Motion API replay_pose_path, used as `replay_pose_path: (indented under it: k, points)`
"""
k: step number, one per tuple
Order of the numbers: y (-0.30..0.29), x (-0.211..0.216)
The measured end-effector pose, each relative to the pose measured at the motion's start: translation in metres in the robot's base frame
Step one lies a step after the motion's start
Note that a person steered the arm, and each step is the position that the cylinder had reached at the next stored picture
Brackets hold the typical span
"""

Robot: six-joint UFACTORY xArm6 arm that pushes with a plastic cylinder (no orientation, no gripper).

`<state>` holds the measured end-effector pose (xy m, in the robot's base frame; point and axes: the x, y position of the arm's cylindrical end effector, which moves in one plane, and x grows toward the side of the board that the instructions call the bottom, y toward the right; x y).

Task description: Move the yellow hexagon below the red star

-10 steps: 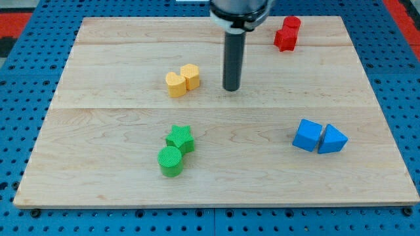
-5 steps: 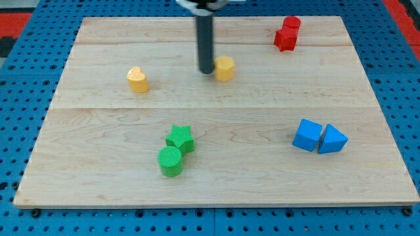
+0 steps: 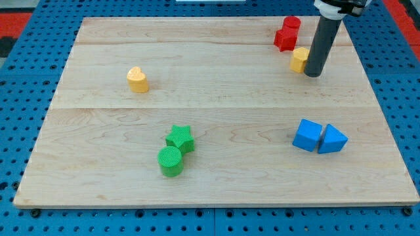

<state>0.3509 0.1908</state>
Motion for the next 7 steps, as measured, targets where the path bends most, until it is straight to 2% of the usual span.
replay_pose_path:
  k: [1, 2, 3, 5, 6, 7]
  points:
    - [-0.017, -0.052]
    - [0.027, -0.024]
    - [0.028, -0.010]
    - [0.033, -0.010]
    - [0.034, 0.016]
    - [0.086, 0.020]
